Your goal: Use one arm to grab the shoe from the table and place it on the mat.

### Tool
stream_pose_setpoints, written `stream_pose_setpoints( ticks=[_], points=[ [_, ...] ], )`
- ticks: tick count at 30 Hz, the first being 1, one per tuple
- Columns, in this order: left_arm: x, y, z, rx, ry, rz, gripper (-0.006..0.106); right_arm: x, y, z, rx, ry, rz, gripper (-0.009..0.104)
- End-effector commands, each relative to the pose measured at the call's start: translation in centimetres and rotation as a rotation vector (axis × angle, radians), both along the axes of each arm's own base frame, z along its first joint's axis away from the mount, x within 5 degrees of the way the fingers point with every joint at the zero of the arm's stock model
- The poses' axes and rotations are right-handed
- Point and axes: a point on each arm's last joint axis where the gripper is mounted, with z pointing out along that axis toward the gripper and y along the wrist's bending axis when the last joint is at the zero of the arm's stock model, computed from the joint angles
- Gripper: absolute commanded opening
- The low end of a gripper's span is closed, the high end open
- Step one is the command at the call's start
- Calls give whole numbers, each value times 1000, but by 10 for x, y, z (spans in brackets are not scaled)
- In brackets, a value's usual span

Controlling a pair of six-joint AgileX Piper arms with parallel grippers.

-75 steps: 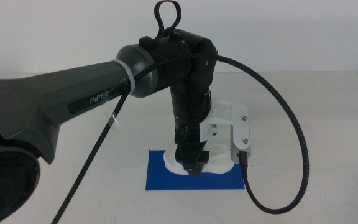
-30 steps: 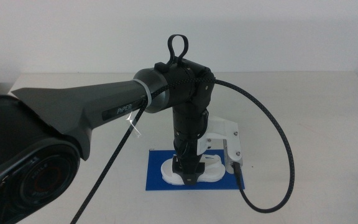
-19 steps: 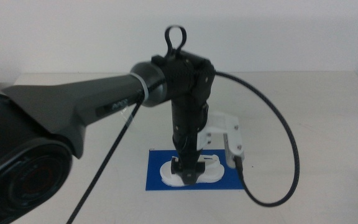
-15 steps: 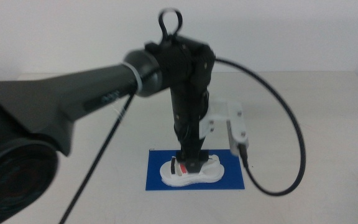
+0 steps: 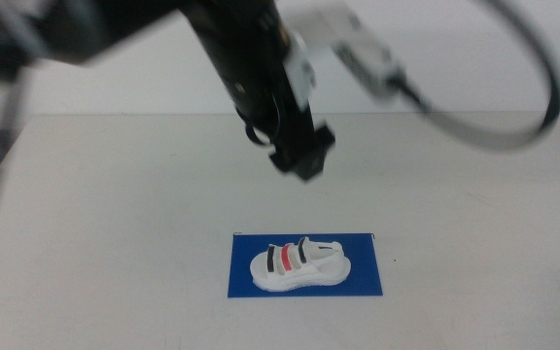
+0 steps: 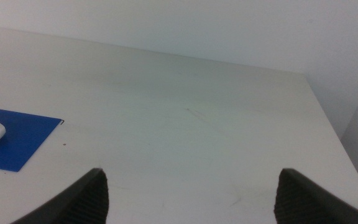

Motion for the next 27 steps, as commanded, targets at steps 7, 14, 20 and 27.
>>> stream_pose_setpoints(
  ticks=[7,14,20,27],
  points=[
    [-51,60,93,-225,-138,416,80,1,0,5,-16,-65,5,78],
    [-85,107,136,-289,-331,552,80,1,0,5,-16,-65,5,78],
    [-121,158,138,-355,-437,686,80,1,0,5,-16,-65,5,78],
    [-155,212,94,-503,-580,795,80,1,0,5,-16,-65,5,78]
  ],
)
